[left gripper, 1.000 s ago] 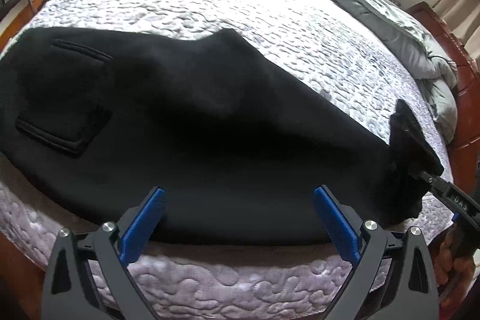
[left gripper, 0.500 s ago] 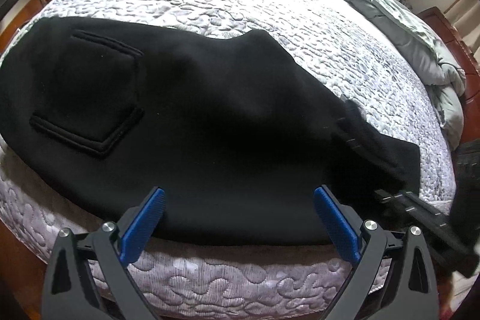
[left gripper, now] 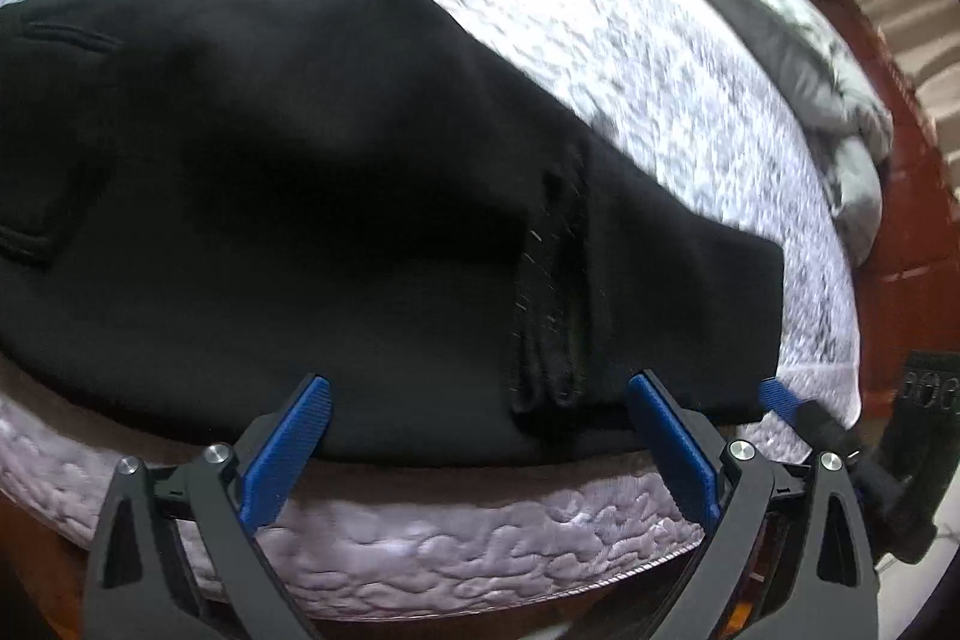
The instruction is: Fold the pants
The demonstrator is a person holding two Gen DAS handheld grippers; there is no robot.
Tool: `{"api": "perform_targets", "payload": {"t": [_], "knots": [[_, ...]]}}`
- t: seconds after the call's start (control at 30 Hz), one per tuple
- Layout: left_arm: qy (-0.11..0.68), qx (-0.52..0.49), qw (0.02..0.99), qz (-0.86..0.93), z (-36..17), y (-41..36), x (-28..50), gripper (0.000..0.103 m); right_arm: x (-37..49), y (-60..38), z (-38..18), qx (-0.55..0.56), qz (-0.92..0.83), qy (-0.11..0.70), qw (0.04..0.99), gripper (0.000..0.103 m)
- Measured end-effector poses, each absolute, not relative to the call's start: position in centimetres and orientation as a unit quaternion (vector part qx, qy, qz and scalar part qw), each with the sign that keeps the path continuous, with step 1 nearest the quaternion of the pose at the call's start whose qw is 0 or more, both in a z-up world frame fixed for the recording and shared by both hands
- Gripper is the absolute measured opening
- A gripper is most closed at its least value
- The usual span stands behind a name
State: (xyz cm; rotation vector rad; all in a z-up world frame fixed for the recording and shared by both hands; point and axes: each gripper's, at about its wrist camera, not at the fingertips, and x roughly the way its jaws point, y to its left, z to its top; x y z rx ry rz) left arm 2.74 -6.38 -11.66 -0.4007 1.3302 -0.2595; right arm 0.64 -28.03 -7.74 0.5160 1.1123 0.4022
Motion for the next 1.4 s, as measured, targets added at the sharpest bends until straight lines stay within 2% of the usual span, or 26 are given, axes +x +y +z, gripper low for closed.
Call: {"api": "perform_targets", "payload": {"t": [0.13,0.17,0.2,0.23,0.27,0.3,0.33,0.4,0.53,0.6,0.7,0.87,0.97,1.0,1.17,1.23,1.37,1.4], "knots": [[0.616,-0.168,0.758,-0.134,-12.0,-9.3,3.4,0.099,-0.8,-32.1,-8.2,0.272,0.142,0.511,0.803,0.072],[0.616,-0.17,0.757,-0.136,-12.1,-9.8,3.5,0.096,-1.0,-32.4,-8.3,0.273,0.137,0.51,0.804,0.072],[0.616,-0.174,0.756,-0.14,-12.2,-10.3,3.6,0.076,-1.2,-32.7,-8.3,0.274,0.132,0.51,0.805,0.072],[0.619,-0.175,0.753,-0.141,-12.4,-10.7,3.7,0.047,-1.3,-32.7,-8.4,0.274,0.131,0.51,0.805,0.072],[0.625,-0.162,0.752,-0.13,-12.6,-11.1,3.8,0.039,-1.4,-32.7,-8.4,0.273,0.13,0.509,0.806,0.072],[0.622,-0.161,0.755,-0.132,-12.6,-11.0,3.7,0.025,-1.4,-32.7,-8.4,0.272,0.128,0.508,0.807,0.072],[0.618,-0.167,0.756,-0.136,-12.6,-10.8,3.7,0.019,-1.4,-32.7,-8.4,0.271,0.126,0.506,0.809,0.072],[0.607,-0.187,0.76,-0.14,-11.9,-9.9,3.4,0.016,-1.4,-32.9,-8.5,0.273,0.126,0.504,0.81,0.072],[0.571,-0.171,0.796,-0.102,-10.3,-7.3,2.9,0.016,-1.3,-33.2,-8.6,0.272,0.123,0.505,0.81,0.072],[0.583,-0.16,0.791,-0.089,-11.3,-6.2,3.0,0.016,-1.1,-33.0,-8.8,0.268,0.122,0.506,0.81,0.072],[0.594,-0.171,0.779,-0.105,-11.9,-5.6,3.1,0.019,-0.4,-32.8,-9.2,0.25,0.11,0.519,0.81,0.066],[0.565,-0.189,0.794,-0.123,-7.7,-5.8,3.0,0.021,1.7,-33.2,-7.8,0.227,0.105,0.514,0.82,0.065],[0.543,-0.188,0.804,-0.153,-5.4,-7.3,3.6,0.033,3.7,-33.0,-6.9,0.221,0.124,0.513,0.82,0.065],[0.534,-0.193,0.806,-0.165,-4.8,-8.0,3.9,0.04,4.4,-32.9,-6.8,0.221,0.132,0.512,0.819,0.065],[0.5,-0.243,0.813,-0.174,-2.5,-7.7,3.8,0.043,7.7,-32.1,-8.4,0.223,0.144,0.542,0.797,0.063],[0.485,-0.247,0.819,-0.18,-1.7,-7.7,3.6,0.052,8.7,-32.2,-10.2,0.237,0.14,0.56,0.781,0.062],[0.538,-0.181,0.807,-0.163,-4.9,-9.7,5.2,0.054,9.5,-32.5,-12.8,0.257,0.127,0.576,0.766,0.06],[0.552,-0.173,0.8,-0.161,-6.3,-9.9,5.4,0.054,9.5,-32.6,-13.3,0.262,0.126,0.577,0.763,0.063]]}}
